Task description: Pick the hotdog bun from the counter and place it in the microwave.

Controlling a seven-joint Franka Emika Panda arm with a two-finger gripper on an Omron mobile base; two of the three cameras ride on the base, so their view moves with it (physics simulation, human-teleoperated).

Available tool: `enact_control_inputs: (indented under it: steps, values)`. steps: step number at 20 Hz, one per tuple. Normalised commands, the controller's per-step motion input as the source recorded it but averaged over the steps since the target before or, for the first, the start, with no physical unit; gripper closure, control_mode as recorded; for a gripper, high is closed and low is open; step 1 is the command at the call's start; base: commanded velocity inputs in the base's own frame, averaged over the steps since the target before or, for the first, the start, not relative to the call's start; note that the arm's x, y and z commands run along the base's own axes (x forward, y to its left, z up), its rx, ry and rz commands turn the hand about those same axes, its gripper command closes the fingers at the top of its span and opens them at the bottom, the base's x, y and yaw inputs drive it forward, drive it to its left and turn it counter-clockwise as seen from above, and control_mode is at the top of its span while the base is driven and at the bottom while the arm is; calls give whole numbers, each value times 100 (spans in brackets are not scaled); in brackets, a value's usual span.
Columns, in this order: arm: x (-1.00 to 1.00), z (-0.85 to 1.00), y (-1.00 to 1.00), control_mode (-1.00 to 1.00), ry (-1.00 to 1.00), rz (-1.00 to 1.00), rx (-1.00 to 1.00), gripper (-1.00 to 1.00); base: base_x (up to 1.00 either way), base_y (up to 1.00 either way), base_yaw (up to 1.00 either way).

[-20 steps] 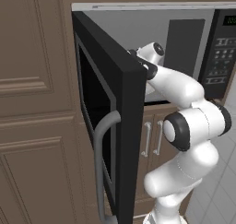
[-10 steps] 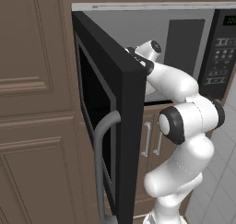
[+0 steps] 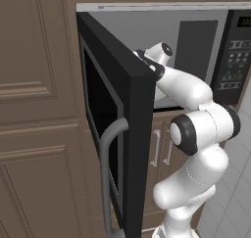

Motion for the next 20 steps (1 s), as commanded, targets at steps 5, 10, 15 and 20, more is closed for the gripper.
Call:
enact_control_inputs:
  steps: [5, 10, 15, 20]
  values:
    - [-32, 0, 0, -100, 1, 0, 0, -100, 0, 0, 0]
    - [-39, 8, 0, -100, 0, -4, 1, -100, 0, 0, 0]
    - [-46, 6, 0, -100, 0, -6, 4, -100, 0, 0, 0]
    - [-51, 0, 0, -100, 1, -10, 2, -100, 0, 0, 0]
